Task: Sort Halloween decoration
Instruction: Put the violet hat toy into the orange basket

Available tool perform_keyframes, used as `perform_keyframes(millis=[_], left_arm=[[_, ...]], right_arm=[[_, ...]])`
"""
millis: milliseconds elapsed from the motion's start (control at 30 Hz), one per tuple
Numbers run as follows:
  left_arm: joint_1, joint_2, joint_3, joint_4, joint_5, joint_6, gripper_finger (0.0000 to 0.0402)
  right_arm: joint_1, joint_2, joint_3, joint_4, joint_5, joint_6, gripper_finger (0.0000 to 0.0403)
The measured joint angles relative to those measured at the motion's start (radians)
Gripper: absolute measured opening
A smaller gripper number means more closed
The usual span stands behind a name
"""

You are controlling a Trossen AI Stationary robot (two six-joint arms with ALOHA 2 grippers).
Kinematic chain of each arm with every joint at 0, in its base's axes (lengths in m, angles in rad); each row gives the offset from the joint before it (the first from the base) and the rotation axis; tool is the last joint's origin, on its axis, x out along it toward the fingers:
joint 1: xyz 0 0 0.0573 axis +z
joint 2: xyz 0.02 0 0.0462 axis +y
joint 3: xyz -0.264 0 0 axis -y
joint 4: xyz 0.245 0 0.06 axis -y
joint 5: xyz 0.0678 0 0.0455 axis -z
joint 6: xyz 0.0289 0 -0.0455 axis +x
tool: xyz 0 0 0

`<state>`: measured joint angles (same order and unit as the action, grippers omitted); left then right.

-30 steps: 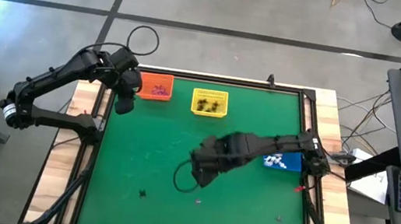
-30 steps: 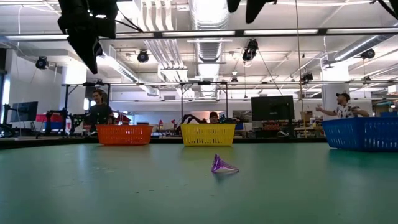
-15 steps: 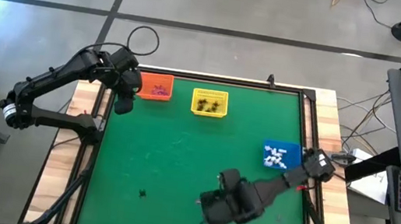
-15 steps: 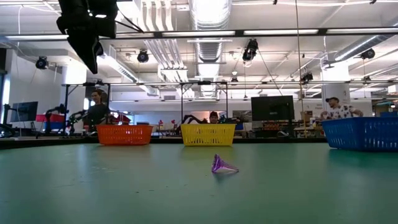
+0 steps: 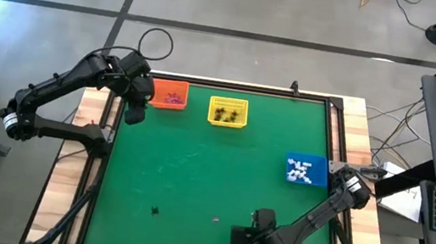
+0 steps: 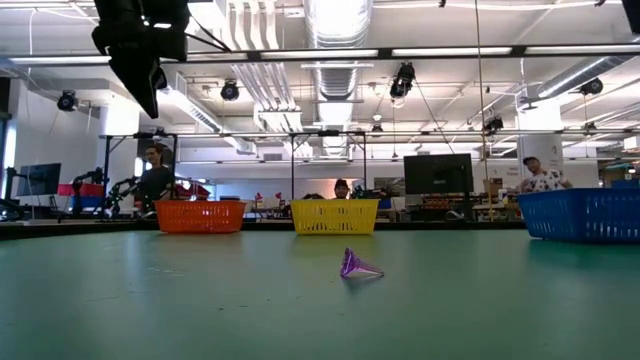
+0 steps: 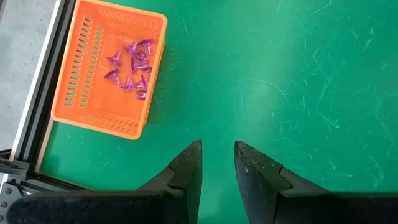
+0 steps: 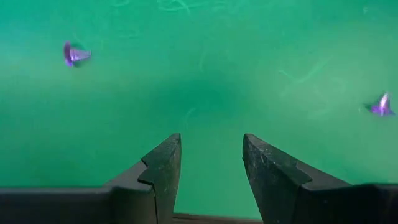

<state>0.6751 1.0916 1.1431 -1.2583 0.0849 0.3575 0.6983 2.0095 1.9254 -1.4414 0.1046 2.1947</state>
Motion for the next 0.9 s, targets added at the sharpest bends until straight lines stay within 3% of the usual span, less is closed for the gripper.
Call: perform_keyframes(millis=[100,200,367,533,900], left_arm=[[0.000,0.000,0.000,0.000,0.000,-0.001,0.0077],[0.000,0.000,0.000,0.000,0.000,-0.003,0.0077],[0.000,0.000,0.000,0.000,0.011,-0.003,0.0077],[0.000,0.000,0.000,0.000,0.011,-0.003,0.0077],[0.000,-0.001,0.000,0.000,0.012,-0.003,0.0077]], right_arm=[[0.000,0.000,-0.029,0.021,0.004,-0.049,0.0164],[0.000,0.000,-0.056,0.018,-0.013,0.005,0.0164],[0.022,0.000,-0.103,-0.073,-0.192,0.209,0.0164],[0.058,0.001,-0.150,-0.072,-0.357,0.258,0.0164],[0.071,0.001,-0.220,-0.129,-0.392,0.315,0.0164]])
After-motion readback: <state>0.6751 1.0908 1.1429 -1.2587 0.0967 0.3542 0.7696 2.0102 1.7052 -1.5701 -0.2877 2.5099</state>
